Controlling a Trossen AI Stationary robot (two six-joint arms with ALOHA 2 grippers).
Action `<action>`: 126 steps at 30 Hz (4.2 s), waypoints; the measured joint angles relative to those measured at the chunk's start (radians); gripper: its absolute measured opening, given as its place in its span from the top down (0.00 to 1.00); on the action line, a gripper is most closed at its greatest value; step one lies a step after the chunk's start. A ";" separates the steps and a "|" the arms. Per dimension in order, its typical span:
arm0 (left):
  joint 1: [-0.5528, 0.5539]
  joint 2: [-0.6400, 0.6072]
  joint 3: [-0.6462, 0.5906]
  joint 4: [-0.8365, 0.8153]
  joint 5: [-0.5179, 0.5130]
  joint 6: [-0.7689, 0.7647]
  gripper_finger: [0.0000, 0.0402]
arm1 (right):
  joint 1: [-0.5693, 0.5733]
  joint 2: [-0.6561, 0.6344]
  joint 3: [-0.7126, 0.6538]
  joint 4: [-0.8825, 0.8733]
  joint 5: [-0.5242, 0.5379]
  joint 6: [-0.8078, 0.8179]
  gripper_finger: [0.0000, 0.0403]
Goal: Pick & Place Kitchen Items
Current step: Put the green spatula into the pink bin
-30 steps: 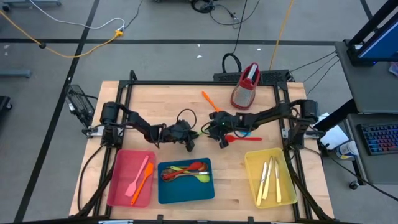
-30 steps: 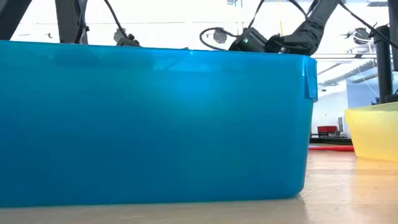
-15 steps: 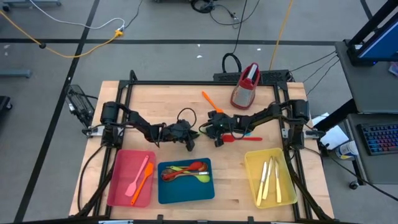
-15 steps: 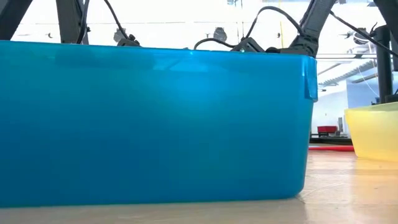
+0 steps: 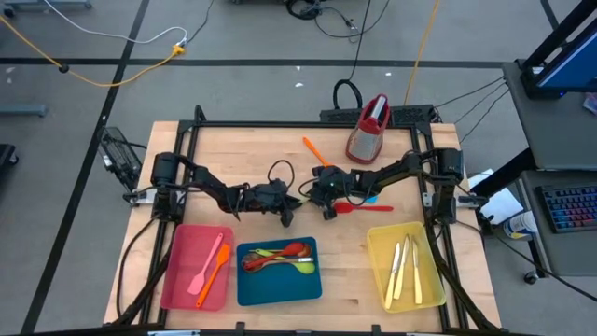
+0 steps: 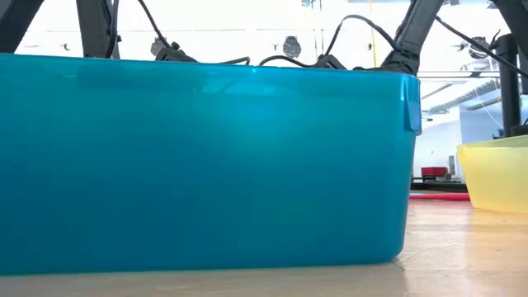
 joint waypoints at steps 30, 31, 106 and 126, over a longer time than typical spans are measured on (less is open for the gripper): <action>0.017 -0.002 0.082 -0.088 0.024 0.198 0.67 | 0.054 0.000 -0.001 -0.001 0.000 0.045 0.98; 0.018 -0.002 0.087 -0.118 0.029 0.195 0.70 | 0.055 0.000 -0.001 -0.001 0.000 0.055 0.98; -0.499 -0.729 0.225 -1.466 -0.531 -0.544 0.96 | 0.118 -0.491 -0.001 -0.444 0.126 0.153 0.71; -0.890 -0.681 0.489 -2.084 -0.047 -1.351 0.96 | 0.117 -0.491 -0.001 -0.438 0.125 0.153 0.71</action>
